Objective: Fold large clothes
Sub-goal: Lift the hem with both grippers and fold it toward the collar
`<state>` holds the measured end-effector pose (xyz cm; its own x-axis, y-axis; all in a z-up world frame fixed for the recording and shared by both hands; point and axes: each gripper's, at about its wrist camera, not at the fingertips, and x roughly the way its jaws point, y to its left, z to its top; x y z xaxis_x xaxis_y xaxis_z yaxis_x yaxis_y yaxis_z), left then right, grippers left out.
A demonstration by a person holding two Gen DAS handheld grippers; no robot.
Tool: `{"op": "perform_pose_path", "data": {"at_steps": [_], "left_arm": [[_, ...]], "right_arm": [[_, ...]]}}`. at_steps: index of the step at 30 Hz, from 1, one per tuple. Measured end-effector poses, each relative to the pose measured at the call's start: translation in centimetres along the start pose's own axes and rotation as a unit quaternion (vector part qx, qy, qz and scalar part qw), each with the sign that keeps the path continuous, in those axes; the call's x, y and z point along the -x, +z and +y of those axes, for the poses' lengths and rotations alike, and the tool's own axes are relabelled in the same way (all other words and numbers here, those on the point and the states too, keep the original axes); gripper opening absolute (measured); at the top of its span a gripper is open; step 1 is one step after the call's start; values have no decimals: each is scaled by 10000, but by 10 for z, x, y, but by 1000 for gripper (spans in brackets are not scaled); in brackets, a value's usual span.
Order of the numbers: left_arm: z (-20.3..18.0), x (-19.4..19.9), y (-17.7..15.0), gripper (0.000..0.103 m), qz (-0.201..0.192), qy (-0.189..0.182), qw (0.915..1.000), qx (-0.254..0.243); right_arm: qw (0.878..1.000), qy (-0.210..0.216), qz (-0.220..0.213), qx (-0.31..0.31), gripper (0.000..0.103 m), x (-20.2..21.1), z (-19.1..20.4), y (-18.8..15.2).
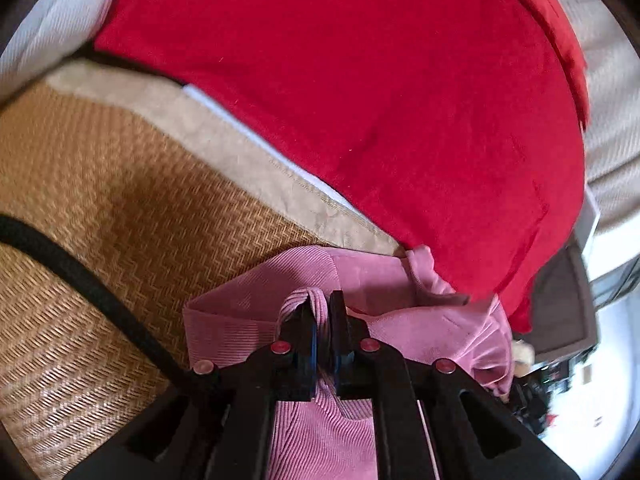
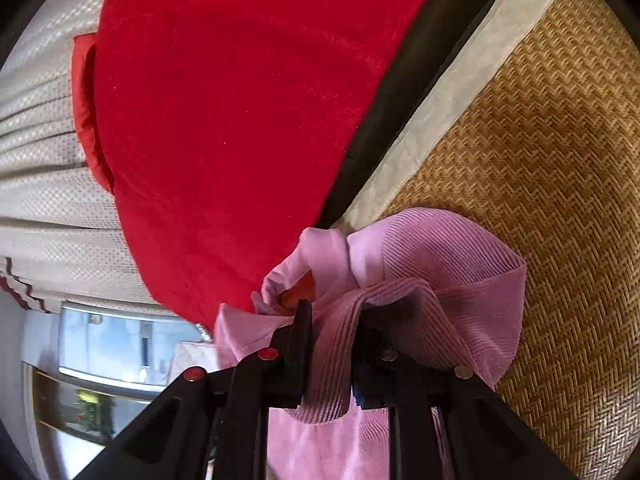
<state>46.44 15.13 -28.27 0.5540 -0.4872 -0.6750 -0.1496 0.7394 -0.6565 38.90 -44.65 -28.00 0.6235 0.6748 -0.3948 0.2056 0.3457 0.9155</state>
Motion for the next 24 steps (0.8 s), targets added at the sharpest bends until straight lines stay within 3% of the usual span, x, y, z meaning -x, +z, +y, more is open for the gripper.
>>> {"op": "perform_pose_path", "data": {"at_steps": [3, 5, 6, 7, 8, 9, 11, 12, 13, 15, 16, 19, 24], "left_arm": [[4, 12, -2, 7, -130, -332, 9993, 141], [-1, 24, -5, 11, -296, -407, 9987, 85], [-4, 29, -7, 13, -393, -463, 9981, 33], [-9, 36, -10, 20, -501, -515, 9974, -28], [-14, 43, -13, 28, -639, -521, 9965, -102], [-19, 51, -16, 35, -807, -460, 9955, -165], [-32, 80, -25, 80, -1563, -155, 9867, -408], [-35, 88, -29, 87, -1791, -88, 9826, -479], [-40, 101, -36, 89, -2137, 42, 9752, -580], [-47, 106, -43, 89, -2177, 210, 9734, -688], [-50, 105, -45, 89, -2062, 219, 9753, -766], [-61, 89, -59, 89, -1664, 340, 9797, -1067], [-70, 37, -72, 89, -901, 1135, 9755, -1655]], "right_arm": [[9995, 282, 116, -120, 23, 8, 3, 5], [9989, 467, 35, -36, 31, 17, 11, 7], [9984, 553, -103, 26, 53, 26, 17, 6], [9968, 706, -348, 138, 91, 39, 23, 4], [9948, 810, -572, 221, 101, 45, 35, 0], [9910, 932, -889, 378, 103, 59, 43, -3], [9880, 776, -968, 920, 103, 71, 65, -11], [9874, 680, -916, 1100, 102, 72, 73, -16], [9860, 585, -905, 1273, 101, 71, 79, -22], [9816, 177, -809, 1719, 96, 60, 94, -39], [9798, 0, -768, 1844, 84, 57, 96, -45], [9743, -504, -424, 2152, 66, 29, 104, -63], [9581, -1197, -332, 2582, 64, -5, 108, -76]]}}
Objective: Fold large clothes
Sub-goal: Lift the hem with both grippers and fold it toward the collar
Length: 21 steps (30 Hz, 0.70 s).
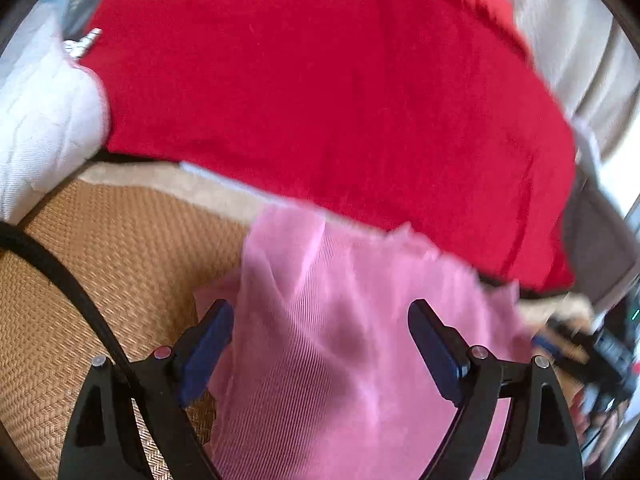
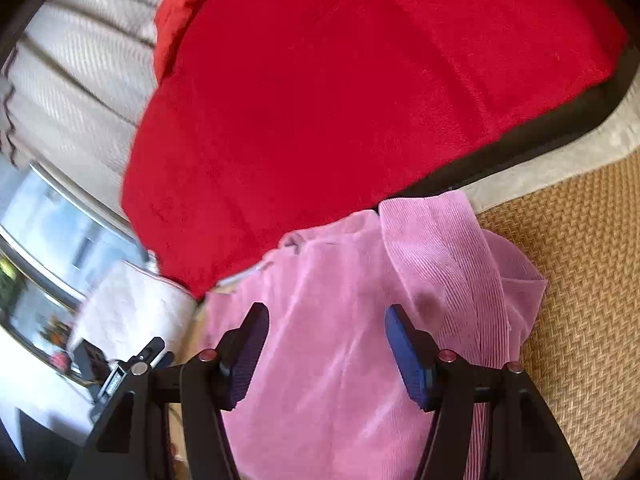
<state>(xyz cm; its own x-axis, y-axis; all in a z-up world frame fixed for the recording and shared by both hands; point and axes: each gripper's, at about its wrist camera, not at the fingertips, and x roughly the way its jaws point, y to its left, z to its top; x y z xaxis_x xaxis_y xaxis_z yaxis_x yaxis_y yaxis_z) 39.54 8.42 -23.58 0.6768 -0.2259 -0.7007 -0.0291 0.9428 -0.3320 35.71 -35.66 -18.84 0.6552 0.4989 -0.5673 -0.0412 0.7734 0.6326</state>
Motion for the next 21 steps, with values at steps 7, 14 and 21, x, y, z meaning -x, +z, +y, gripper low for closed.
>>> {"op": "perform_pose_path", "data": {"at_steps": [7, 14, 21], "left_arm": [[12, -52, -12, 89, 729, 991, 9922, -180], [29, -44, -8, 89, 674, 957, 9931, 111], [19, -37, -17, 89, 884, 1632, 9814, -499]], "right_arm": [[9958, -833, 36, -373, 55, -37, -42, 10], [9919, -673, -621, -883, 42, -14, -60, 19], [9930, -1093, 218, -398, 41, -39, -44, 13]]}}
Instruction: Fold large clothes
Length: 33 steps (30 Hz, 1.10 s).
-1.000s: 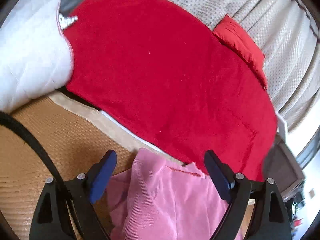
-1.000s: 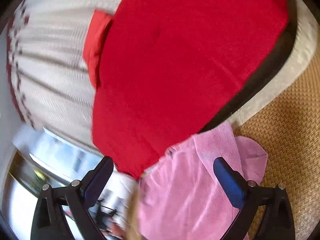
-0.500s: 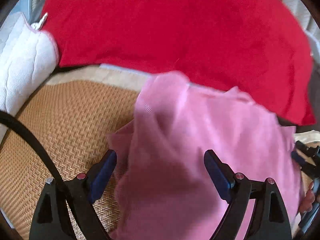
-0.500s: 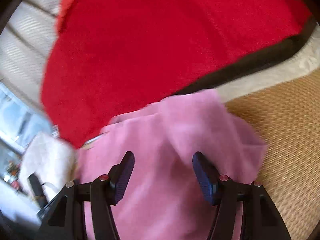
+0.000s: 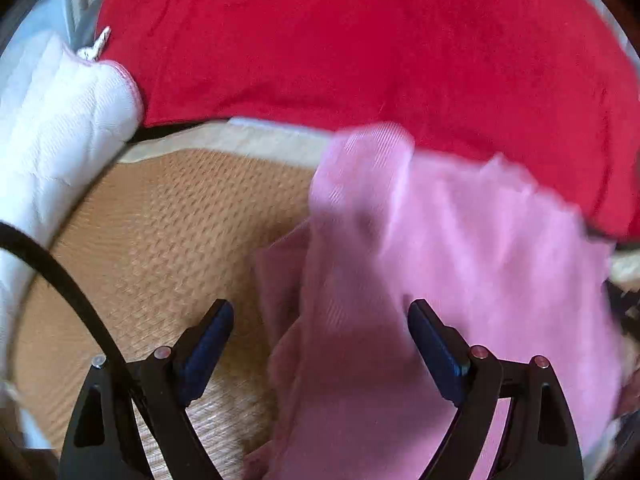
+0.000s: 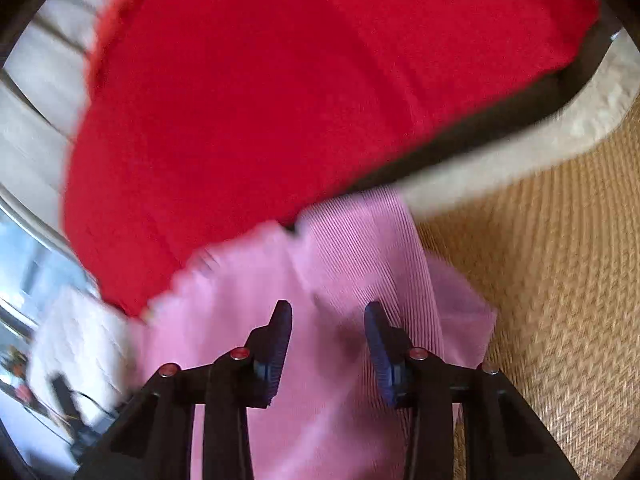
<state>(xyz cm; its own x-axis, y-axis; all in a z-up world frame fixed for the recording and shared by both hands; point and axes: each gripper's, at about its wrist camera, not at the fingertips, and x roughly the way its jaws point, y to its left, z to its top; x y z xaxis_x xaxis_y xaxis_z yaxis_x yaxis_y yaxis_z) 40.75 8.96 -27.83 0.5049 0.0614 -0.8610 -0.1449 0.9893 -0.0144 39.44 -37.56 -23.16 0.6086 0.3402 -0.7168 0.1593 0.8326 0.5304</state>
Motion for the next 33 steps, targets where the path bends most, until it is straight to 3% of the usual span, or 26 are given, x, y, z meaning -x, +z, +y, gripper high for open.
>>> {"op": "perform_pose_path", "data": {"at_steps": [3, 8, 11, 15, 19, 23, 25, 30, 33], "left_arm": [[1, -8, -9, 89, 220, 26, 9997, -54], [0, 32, -22, 89, -211, 229, 9992, -266], [-1, 52, -36, 89, -483, 113, 9985, -219], [-13, 59, -58, 89, -566, -60, 9979, -314], [-31, 53, -80, 89, -216, -35, 9984, -524], [-29, 40, -79, 89, 2, -43, 9986, -522], [-26, 43, -77, 89, -76, -110, 9988, -478], [-19, 40, -61, 89, -261, -74, 9989, -382], [-15, 25, -56, 89, -103, -60, 9996, -246]], "right_arm": [[9998, -128, 78, 100, 40, -4, 5, -4], [9991, 150, -5, 387, 41, 30, 27, -18], [9968, 316, 100, 725, 42, 48, 44, -38], [9933, 383, 282, 1057, 43, 59, 63, -64], [9914, 332, 382, 1208, 45, 66, 66, -85], [9896, -50, 913, 1113, 46, 38, 56, -98], [9886, -58, 1070, 1061, 46, 30, 52, -100], [9933, 58, 556, 1013, 46, 50, 53, -79], [9947, -320, 350, 917, 53, 48, 45, -68]]}}
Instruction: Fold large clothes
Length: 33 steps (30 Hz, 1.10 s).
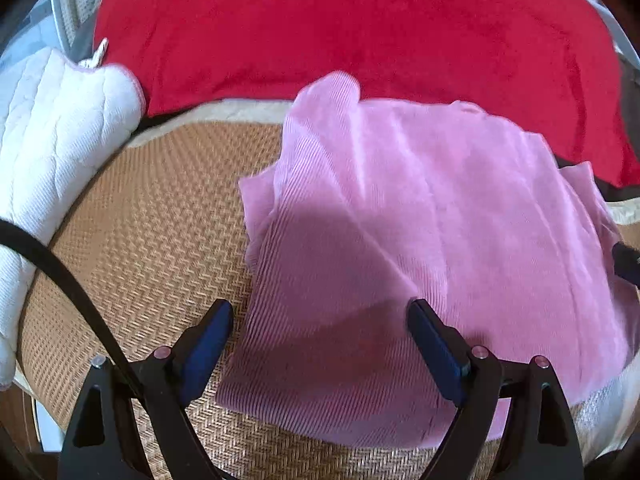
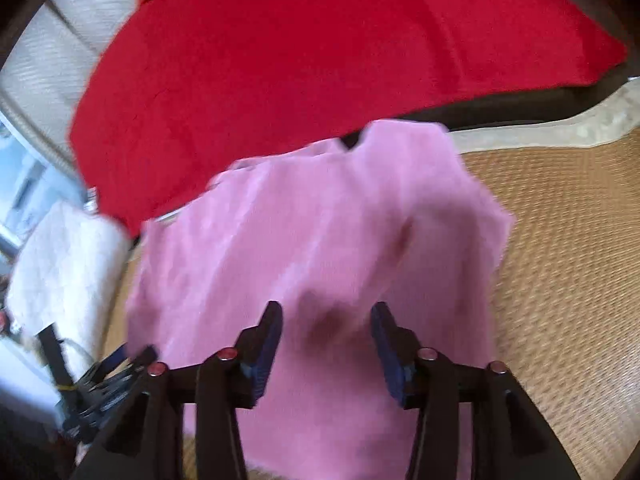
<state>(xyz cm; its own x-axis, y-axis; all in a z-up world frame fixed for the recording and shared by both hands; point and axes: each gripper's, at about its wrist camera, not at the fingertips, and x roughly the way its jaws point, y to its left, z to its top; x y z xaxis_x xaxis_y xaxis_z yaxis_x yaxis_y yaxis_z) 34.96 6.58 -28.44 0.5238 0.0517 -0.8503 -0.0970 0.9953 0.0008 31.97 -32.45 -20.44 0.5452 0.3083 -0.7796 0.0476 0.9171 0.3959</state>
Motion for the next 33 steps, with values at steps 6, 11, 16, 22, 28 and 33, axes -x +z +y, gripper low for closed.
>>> {"op": "perform_pose_path", "data": {"at_steps": [6, 11, 16, 22, 28, 33], "left_arm": [[-9, 0, 0, 89, -166, 137, 9996, -176], [-20, 8, -4, 89, -276, 264, 9988, -312], [-25, 13, -9, 89, -346, 333, 9982, -366], [-31, 18, -14, 89, -494, 498, 9961, -534], [-42, 24, -20, 89, -587, 627, 9941, -657], [-47, 25, -23, 89, -621, 704, 9929, -733]], "right_arm": [[9989, -440, 121, 136, 53, -23, -1, 2], [9970, -568, -457, -272, 53, -10, -21, 16], [9966, -725, -363, -140, 53, -20, -27, 18], [9979, -257, -581, 160, 53, -10, 5, 4], [9941, 230, -537, 913, 53, -13, 55, -10], [9905, -67, -92, 1368, 53, -47, 77, -26]]}}
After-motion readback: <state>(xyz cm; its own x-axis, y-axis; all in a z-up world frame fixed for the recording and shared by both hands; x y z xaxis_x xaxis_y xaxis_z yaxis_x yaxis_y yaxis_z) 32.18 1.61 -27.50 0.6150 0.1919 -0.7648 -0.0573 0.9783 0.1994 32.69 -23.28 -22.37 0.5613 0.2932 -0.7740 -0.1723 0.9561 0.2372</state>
